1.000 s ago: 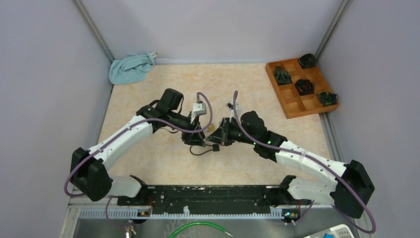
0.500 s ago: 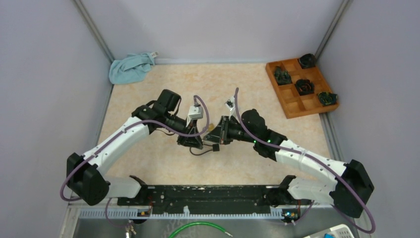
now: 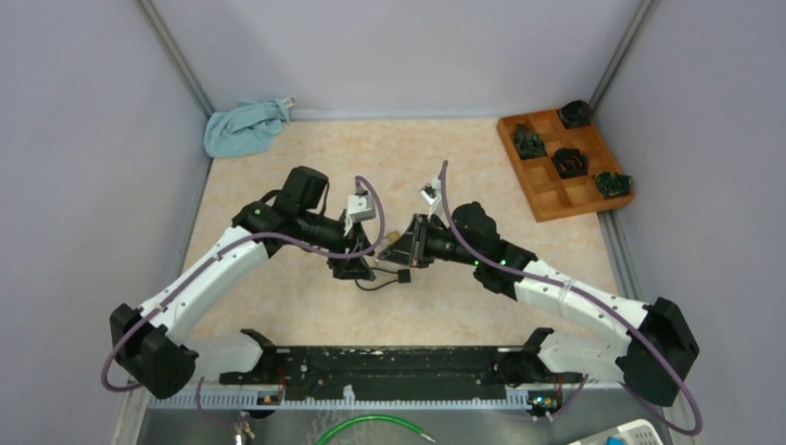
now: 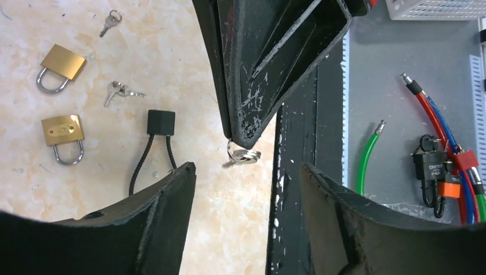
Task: Unlock with the key
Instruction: Pick up the key from the center of the board.
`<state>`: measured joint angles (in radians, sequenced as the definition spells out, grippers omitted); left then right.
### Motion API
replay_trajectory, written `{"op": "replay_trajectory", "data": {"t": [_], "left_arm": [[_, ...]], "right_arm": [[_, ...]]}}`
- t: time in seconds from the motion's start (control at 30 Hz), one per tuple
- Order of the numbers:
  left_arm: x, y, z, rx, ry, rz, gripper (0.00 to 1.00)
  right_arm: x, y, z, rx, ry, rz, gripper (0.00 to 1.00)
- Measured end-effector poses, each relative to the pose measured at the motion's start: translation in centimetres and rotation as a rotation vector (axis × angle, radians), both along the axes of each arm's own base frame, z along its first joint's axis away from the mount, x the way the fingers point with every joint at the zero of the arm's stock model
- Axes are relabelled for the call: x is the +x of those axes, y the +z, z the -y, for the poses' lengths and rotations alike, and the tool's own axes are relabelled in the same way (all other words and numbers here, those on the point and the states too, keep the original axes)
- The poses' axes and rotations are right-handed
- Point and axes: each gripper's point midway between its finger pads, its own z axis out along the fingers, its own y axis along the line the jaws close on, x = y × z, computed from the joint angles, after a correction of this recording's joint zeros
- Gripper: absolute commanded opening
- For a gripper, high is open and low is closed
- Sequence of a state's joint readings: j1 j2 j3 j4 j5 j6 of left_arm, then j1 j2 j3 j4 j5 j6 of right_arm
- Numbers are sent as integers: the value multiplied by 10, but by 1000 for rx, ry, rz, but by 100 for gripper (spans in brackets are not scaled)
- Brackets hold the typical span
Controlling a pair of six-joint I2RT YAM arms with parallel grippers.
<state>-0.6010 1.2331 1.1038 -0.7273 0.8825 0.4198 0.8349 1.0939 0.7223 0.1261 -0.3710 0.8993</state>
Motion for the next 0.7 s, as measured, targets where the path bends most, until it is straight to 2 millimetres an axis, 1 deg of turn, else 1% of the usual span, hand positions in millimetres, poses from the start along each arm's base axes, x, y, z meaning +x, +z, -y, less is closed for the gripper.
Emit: {"op": "replay_trajectory", "data": {"t": [0.1,0.2,0.3,0.37,0.47,0.57,0.7], "left_arm": [[-1,2,-5,15,20,16,75],[-1,9,-10,9,38,78,73],[-7,25,-19,-38,42,209,68],[-9,36,-24,-82,37,316,65],[-10,50,-26,-142,20,449,63],[-10,52,-25,-175,-7,521,62],[-10,49,-21,-186,-35,544,58]], "right_arm": [[-1,4,-2,6,12,-4,0],[-3,17,-5,32,35,8,0],[-8,29,-8,67,73,23,0],[-12,32,-10,79,99,25,0],[-18,33,-11,89,134,18,0],[-23,34,-13,99,168,16,0],[-27,34,-15,100,205,8,0]]}}
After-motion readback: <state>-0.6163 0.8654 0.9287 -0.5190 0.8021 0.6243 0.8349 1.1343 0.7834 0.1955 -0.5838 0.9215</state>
